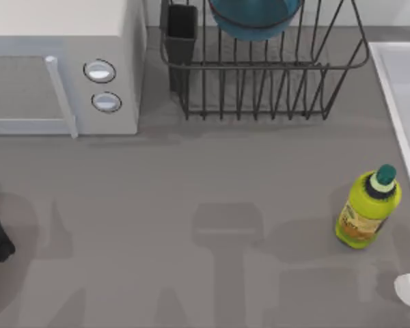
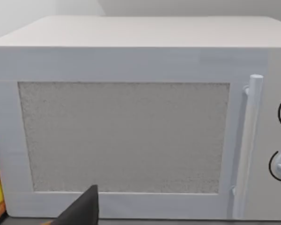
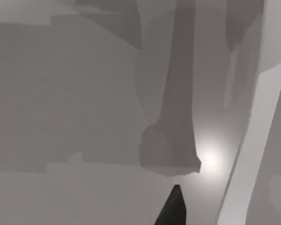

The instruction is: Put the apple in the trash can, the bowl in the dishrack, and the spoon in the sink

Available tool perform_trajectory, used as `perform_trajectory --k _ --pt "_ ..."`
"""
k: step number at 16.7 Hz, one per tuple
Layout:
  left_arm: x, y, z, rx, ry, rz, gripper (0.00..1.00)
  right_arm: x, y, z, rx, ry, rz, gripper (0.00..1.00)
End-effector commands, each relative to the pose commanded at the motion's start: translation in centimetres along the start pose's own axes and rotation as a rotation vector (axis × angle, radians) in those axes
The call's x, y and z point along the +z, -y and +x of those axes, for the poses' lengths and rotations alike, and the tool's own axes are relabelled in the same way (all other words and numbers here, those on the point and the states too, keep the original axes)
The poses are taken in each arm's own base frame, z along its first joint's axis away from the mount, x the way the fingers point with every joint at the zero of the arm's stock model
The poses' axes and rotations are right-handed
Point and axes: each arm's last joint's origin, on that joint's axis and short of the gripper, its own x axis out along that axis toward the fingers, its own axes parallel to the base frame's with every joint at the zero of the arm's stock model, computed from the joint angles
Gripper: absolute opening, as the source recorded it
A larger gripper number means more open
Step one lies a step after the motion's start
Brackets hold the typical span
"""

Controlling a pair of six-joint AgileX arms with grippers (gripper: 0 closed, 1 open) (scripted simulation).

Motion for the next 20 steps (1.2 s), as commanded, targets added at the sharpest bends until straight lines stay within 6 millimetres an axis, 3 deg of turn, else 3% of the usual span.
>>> perform_trajectory --k 5,12,16,20 --pt "0.0 0.0 0.0 0.0 0.0 0.0 1.0 -0.1 -0.6 -4.2 -0.025 -0.001 0.011 0.0" --pt "0.0 0.0 0.0 0.0 0.0 0.0 1.0 -0.4 -0.1 -4.4 -0.007 -0.001 0.02 0.0" --pt "0.0 0.0 0.0 0.0 0.0 0.0 1.0 -1.8 3.6 -5.9 0.053 0.005 0.054 0.0" --pt "0.0 0.0 0.0 0.0 0.0 0.0 1.0 -3.8 10.4 -7.1 0.134 0.022 0.072 0.0"
